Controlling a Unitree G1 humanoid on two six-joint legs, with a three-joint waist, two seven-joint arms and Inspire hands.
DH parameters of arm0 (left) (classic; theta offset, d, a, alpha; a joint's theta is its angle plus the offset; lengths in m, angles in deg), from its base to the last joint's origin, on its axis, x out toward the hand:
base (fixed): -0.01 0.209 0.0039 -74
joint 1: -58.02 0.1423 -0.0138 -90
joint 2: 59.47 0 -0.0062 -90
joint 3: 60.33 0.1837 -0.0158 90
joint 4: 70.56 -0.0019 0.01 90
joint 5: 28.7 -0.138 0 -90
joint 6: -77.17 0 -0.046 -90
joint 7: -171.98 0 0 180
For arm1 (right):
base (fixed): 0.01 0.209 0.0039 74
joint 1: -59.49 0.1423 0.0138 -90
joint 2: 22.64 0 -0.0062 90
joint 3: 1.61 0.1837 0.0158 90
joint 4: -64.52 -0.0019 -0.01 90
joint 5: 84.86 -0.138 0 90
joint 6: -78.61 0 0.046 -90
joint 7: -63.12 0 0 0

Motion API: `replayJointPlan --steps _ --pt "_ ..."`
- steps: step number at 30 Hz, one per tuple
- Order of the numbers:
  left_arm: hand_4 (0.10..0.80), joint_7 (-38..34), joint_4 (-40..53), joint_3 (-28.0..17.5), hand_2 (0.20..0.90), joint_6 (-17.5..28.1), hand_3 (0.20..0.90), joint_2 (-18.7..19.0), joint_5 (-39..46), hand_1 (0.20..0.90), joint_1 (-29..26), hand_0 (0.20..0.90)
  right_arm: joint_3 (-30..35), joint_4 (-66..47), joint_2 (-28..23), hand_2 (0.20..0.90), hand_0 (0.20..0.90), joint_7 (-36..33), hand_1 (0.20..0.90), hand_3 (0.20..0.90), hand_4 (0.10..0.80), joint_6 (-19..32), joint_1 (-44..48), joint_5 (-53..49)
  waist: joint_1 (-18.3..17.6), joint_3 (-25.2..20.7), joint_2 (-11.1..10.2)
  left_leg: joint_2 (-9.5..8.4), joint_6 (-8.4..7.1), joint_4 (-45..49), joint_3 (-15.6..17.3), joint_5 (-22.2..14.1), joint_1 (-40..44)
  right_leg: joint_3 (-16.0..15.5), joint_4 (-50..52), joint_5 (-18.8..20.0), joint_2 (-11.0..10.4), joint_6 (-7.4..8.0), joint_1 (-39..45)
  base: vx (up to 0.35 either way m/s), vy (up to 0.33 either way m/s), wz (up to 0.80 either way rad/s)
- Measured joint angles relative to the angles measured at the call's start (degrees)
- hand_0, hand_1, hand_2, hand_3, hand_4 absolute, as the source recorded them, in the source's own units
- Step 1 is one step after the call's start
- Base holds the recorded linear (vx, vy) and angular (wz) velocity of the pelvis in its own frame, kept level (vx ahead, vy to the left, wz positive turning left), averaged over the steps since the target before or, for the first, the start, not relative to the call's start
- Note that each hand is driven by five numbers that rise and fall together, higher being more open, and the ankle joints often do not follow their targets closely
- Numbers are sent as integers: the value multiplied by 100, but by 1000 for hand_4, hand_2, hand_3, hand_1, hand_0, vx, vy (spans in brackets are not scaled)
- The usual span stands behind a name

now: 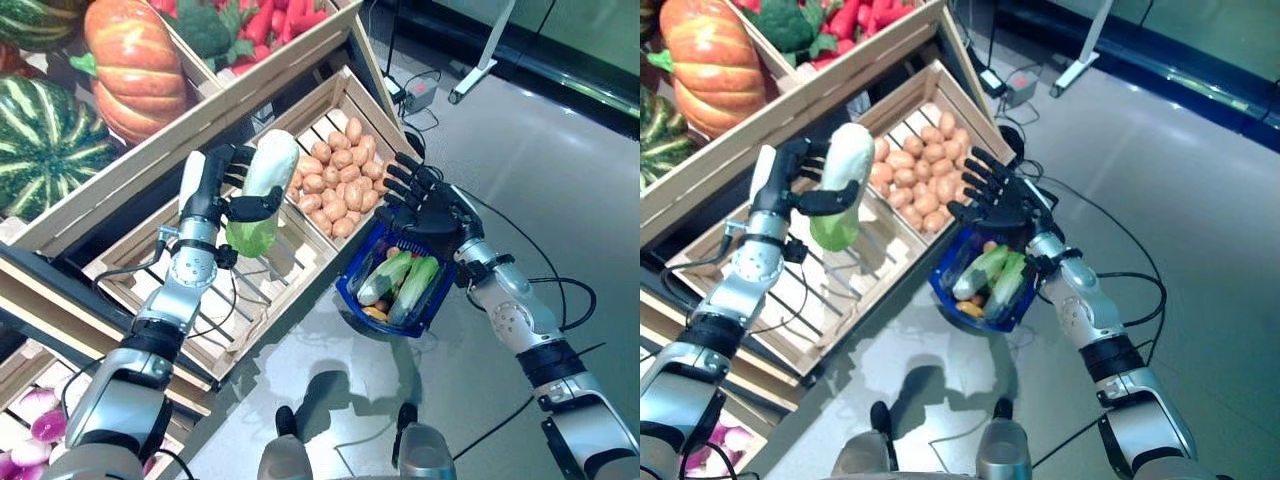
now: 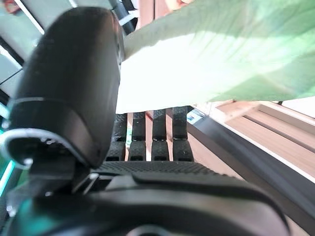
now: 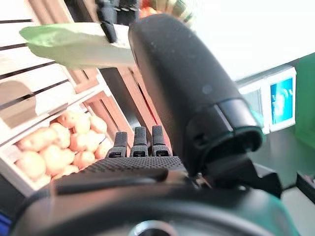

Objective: Put vegetables into the basket

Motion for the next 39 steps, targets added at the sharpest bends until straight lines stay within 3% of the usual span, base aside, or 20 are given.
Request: replayJointPlan --steps 5,13,22,26,39 --pt "400 150 18 -28 300 -1 300 -44 395 300 138 300 -14 -95 -18 900 900 176 900 900 800 -16 -17 435 64 -329 -117 -102 9 -484 49 175 288 -21 -700 291 17 65 392 1 -1 1" --pt "400 526 229 -33 300 -12 300 -273 883 300 535 300 -224 -238 -152 900 900 442 900 900 800 -163 -135 890 161 -624 -228 -114 6 -508 40 177 336 -28 -746 301 18 70 467 0 0 0" --pt "400 803 272 -26 300 -21 300 -713 1123 300 736 300 -633 -299 -21 900 900 621 900 900 800 -743 -220 875 180 -777 -291 -118 7 -508 -16 215 412 -17 -745 307 22 80 570 14 -5 1" --pt "400 906 714 -23 300 -20 300 -873 1235 300 978 300 -750 -256 209 900 900 620 900 900 800 -931 -285 804 227 -797 -318 -119 2 -508 -84 228 452 -17 -746 306 25 80 637 45 -8 4" --pt "400 1105 736 81 300 -32 300 -865 1338 300 1306 300 -781 584 526 900 900 431 900 900 800 -1236 -320 195 423 -1134 -476 -122 8 -510 -217 291 466 -27 -753 304 30 81 729 18 4 4"
